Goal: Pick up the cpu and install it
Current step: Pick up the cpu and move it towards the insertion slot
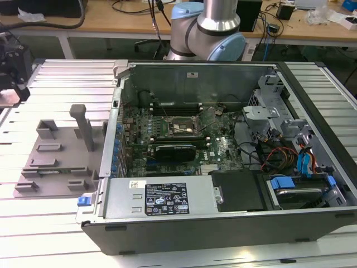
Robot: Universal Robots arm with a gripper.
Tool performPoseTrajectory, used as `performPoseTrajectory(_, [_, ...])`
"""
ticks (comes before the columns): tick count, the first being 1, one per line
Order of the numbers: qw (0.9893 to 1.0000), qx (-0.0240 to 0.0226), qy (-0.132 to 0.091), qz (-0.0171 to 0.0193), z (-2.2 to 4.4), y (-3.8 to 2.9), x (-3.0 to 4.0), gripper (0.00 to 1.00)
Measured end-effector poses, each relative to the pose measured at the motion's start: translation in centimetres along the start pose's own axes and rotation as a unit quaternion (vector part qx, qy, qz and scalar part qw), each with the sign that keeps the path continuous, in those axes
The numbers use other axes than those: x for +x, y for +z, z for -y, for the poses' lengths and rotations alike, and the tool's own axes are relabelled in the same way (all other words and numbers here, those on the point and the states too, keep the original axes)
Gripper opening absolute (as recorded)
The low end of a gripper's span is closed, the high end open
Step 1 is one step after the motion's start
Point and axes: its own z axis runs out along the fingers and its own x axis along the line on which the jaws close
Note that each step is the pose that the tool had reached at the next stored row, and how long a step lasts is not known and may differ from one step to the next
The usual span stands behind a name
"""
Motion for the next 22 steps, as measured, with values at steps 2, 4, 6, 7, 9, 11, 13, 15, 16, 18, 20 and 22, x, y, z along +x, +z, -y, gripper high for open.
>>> performPoseTrajectory(2, [1.0000,0.0000,0.000,0.0000,0.01,0.02,-0.85,0.55])
performPoseTrajectory(4, [1.0000,0.0000,0.000,0.0000,0.02,0.06,-1.80,0.55])
performPoseTrajectory(6, [1.0000,0.0000,0.000,-0.0001,0.02,0.07,-2.56,0.55])
performPoseTrajectory(7, [1.0000,0.0000,0.000,-0.0001,0.02,0.09,-3.02,0.55])
performPoseTrajectory(9, [1.0000,0.0000,0.000,0.0000,0.03,0.12,-3.93,0.55])
performPoseTrajectory(11, [1.0000,0.0000,0.000,-0.0001,0.04,0.14,-4.92,0.55])
performPoseTrajectory(13, [1.0000,0.0000,0.000,0.0000,0.04,0.17,-5.81,0.55])
performPoseTrajectory(15, [1.0000,0.0000,0.000,0.0000,0.06,0.21,-7.17,0.55])
performPoseTrajectory(16, [1.0000,0.0000,0.000,0.0000,0.06,0.22,-7.55,0.55])
performPoseTrajectory(18, [1.0000,0.0000,0.000,-0.0001,0.07,0.24,-8.35,0.55])
performPoseTrajectory(20, [1.0000,0.0000,0.000,0.0000,0.08,0.28,-9.44,0.55])
performPoseTrajectory(22, [1.0000,0.0000,0.000,-0.0001,0.09,0.30,-10.30,0.55])
